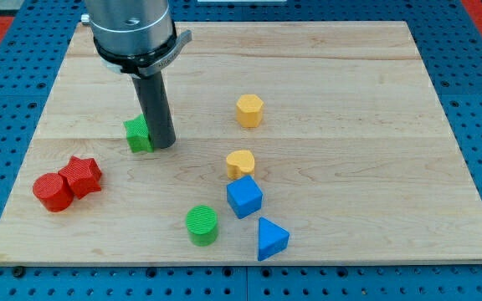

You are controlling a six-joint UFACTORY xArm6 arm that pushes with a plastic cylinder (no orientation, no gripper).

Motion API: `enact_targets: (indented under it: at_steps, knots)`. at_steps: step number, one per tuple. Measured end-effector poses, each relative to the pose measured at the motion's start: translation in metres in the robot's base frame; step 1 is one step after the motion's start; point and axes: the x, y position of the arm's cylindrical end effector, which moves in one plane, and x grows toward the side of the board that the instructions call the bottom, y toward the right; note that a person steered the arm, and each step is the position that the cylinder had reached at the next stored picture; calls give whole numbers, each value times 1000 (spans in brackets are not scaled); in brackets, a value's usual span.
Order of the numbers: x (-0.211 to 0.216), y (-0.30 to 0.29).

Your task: Push green star into red star

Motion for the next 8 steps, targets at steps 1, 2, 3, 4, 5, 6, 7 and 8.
enact_targets:
  at_steps: [1,2,3,4,5,6,7,8]
  knots:
    - [-31,9]
    - [-39,-11]
    - [-30,-59]
    - [-5,-89]
    - [4,-89]
    - [-34,-82]
    - [-38,-31]
    - [-25,-16]
